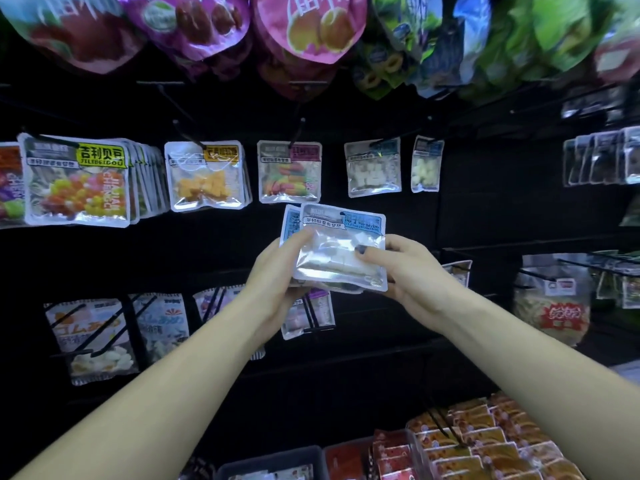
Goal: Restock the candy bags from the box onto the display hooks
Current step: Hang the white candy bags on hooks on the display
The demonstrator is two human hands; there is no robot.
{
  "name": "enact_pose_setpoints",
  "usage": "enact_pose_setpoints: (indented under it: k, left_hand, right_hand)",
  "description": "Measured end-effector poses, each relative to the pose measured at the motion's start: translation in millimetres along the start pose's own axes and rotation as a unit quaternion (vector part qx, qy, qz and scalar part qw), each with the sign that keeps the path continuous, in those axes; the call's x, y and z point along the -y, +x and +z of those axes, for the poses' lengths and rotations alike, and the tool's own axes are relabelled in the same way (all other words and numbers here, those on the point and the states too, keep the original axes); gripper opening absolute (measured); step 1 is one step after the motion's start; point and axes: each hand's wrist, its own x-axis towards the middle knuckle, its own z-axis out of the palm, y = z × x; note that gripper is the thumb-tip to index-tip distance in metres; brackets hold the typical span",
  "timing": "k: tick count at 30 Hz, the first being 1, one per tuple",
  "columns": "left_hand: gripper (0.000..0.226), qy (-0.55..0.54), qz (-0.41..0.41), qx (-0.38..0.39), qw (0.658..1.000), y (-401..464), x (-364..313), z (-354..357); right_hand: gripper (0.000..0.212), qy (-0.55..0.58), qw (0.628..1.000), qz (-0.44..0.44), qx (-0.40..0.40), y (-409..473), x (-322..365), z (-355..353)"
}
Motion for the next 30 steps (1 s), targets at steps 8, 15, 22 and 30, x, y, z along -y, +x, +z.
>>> enact_pose_setpoints:
  k: [8, 15, 22, 30]
  left_hand:
    - [0.016, 0.035, 0.045, -0.034, 0.998, 7.5, 10.4, 14.9]
    - [0.015, 0.075, 0.039, -0.027, 0.996, 10.7, 20.9, 33.4]
    - [0.014, 0.072, 0.032, -0.038, 0.996, 12.4, 35.2, 44.3]
    - [0.015, 0.066, 0.053, -0.027, 0.996, 17.3, 29.6, 49.4]
  right_hand:
    - [0.022, 0.036, 0.991, -0.088, -0.099, 11.4, 40.4, -50.1]
    - [0.022, 0.031, 0.977, -0.16, -0.139, 34.8, 90.7, -77.4]
    - [0.028, -0.005, 0.982, -0.14, -0.127, 50.2, 94.1, -85.5]
    - [0.02, -0.002, 0.984, -0.125, -0.128, 52.9, 94.1, -90.2]
